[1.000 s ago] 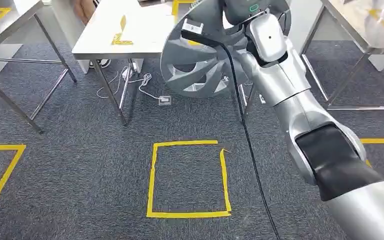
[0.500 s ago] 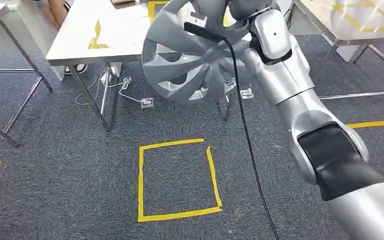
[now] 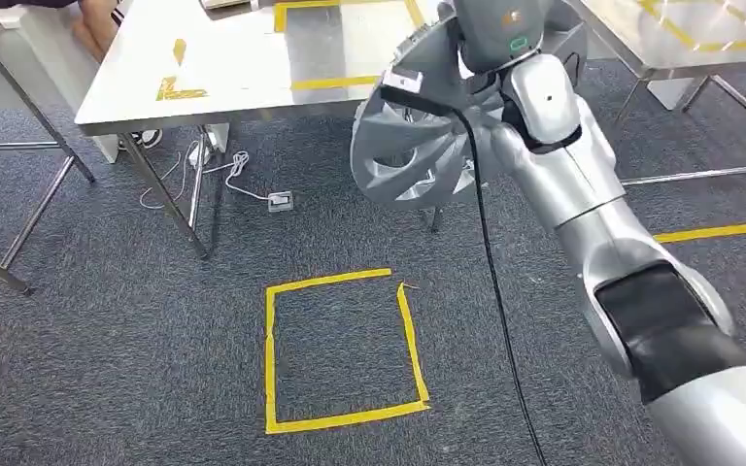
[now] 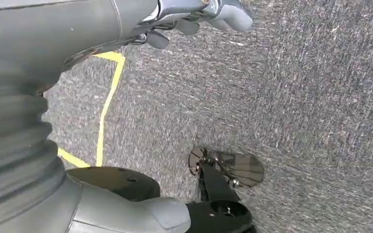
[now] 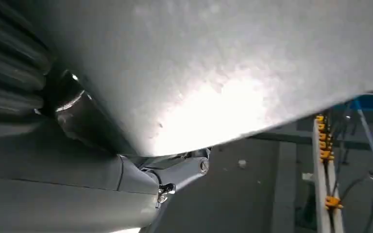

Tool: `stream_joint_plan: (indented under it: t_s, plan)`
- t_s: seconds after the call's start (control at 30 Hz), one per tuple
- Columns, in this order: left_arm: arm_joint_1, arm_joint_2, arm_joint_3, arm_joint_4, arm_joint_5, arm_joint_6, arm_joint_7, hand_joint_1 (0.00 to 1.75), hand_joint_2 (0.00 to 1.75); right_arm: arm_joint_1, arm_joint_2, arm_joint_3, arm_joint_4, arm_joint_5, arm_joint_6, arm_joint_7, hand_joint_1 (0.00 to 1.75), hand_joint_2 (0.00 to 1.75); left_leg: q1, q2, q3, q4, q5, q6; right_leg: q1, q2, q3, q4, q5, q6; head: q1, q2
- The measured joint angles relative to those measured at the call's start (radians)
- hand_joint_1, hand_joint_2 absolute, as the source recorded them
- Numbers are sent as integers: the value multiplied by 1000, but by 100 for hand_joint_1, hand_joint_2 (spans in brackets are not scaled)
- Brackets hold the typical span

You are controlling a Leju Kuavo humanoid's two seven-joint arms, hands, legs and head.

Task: Take the parts from the cabinet and place them on the table.

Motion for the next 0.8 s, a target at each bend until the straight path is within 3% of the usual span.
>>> stream_joint_plan:
  t_s: [0.07,0.1,0.17,0.23,0.27,0.3,0.33,0.4,0.43,0.47,0.5,0.53,0.6,0.63,0.67,0.73,0.77,0.8]
  plan:
    - [0,-2,-1,1,-7,3,-2,0,175,50,-32,-14,-42,-24,-30,-29,175,175,4,-3,15,-27,-1,9,2,0,8,17,30,14,1,0]
    - [0,-2,-2,0,-9,6,-1,0,175,70,-48,-21,-61,-33,-39,-37,175,175,9,-5,37,-39,6,12,-3,4,3,20,19,16,0,0]
    - [-1,-2,-3,1,-11,8,2,0,175,99,-63,-36,-97,-39,-63,-44,175,175,11,-6,45,-39,9,11,-4,18,-29,94,-37,20,2,0]
    - [-1,-2,-5,1,-11,8,5,0,175,134,-67,-43,-125,-33,-70,-39,175,175,11,-6,46,-37,6,11,-6,24,-104,234,-101,35,2,0]
    - [0,-2,-5,1,-9,7,8,0,175,155,-67,-43,-137,-22,-68,-35,175,175,13,-6,47,-36,4,9,-8,24,-131,276,-111,39,2,0]
    - [1,-2,-5,1,-7,7,11,0,175,172,-67,-43,-150,-12,-63,-28,175,175,17,-7,49,-34,1,5,-12,24,-134,268,-95,42,2,0]
    - [1,-2,-5,2,-3,6,17,0,175,182,-65,-43,-161,-4,-58,-25,175,175,20,-9,50,-30,-4,0,-17,23,-117,218,-60,48,2,0]
    - [1,-3,-5,4,2,4,24,0,175,181,-62,-43,-175,2,-47,-25,175,175,33,-10,51,-13,-20,-18,-29,17,-37,41,40,61,2,0]
    - [0,1,-4,2,5,3,26,0,175,174,-56,-41,-174,2,-41,-30,175,175,32,-12,49,-7,-27,-29,-22,17,-29,18,15,68,3,0]
    - [0,-1,-4,3,6,3,27,0,175,162,-51,-37,-173,3,-33,-34,175,175,30,-9,45,1,-32,-38,-15,10,-34,11,-24,41,6,0]
    - [1,-2,-4,3,8,4,27,0,175,155,-44,-33,-172,3,-28,-39,175,175,27,-8,43,1,-37,-46,-13,8,-28,18,3,22,3,0]
    - [4,-2,-3,3,11,4,29,0,175,146,-41,-29,-169,1,-24,-42,175,175,25,-7,54,4,-35,-55,-14,13,-28,21,-1,5,4,0]
    - [2,-3,-3,4,15,5,29,0,175,118,-29,-18,-160,-1,-21,-46,175,175,29,-7,53,17,-43,-64,-16,20,-16,23,-2,-10,-1,0]
    - [0,-3,-3,4,17,5,25,0,175,103,-24,-17,-158,-4,-25,-46,175,175,33,-24,34,58,-41,-66,-15,18,-7,22,-8,-19,-1,0]
    - [-1,-3,-3,4,21,5,22,0,175,86,-13,-15,-152,-5,-31,-45,175,175,32,-36,0,120,-57,-66,-14,18,-2,22,-13,-26,-4,0]
    - [2,-3,-3,4,26,5,21,0,175,70,14,-5,-142,-1,-36,-43,175,175,29,-45,-90,254,-114,-64,-7,26,7,22,-23,-34,-4,0]
    - [4,-3,-2,5,28,5,21,0,175,68,26,1,-137,4,-36,-43,175,175,28,-45,-124,293,-134,-60,-3,30,12,22,-28,-37,-6,0]
    - [5,-3,-2,5,31,6,20,0,175,66,35,5,-133,5,-35,-42,175,175,26,-46,-143,297,-128,-55,1,35,18,22,-34,-38,-6,0]
